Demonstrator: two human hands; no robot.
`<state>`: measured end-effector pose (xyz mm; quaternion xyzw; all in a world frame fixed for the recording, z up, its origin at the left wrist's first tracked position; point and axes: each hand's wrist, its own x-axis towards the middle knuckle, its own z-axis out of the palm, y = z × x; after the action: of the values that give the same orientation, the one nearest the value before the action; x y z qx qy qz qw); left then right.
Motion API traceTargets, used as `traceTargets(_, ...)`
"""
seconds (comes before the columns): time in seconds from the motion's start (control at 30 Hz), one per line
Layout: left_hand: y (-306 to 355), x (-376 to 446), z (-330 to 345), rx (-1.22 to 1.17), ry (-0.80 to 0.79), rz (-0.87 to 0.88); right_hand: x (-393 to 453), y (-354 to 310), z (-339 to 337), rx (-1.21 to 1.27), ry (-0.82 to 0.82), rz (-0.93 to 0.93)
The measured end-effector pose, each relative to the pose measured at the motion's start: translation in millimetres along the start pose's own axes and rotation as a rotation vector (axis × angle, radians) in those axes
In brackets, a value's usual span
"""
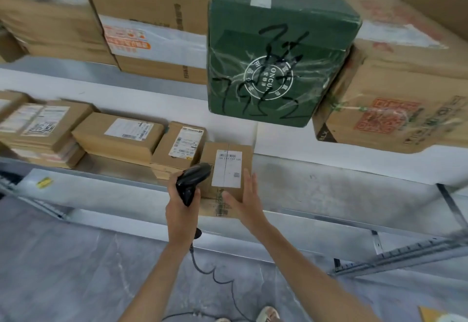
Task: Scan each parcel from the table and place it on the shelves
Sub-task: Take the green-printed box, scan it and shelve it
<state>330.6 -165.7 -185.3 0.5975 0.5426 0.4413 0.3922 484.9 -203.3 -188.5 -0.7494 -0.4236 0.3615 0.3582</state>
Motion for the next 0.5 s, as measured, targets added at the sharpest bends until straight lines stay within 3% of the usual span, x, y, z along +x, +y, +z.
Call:
traceTargets(0.2,-9.6,18.7,8.2,-0.050,-0.004,-0.034,12.9,14.5,16.2,-0.402,-0.031,-0.131)
traceTargets(0.5,-15.3,29.8,6.2,-0.035,-0.007,-0.045,47.9,5.5,12.4,-0.599,-0.034,-0.145)
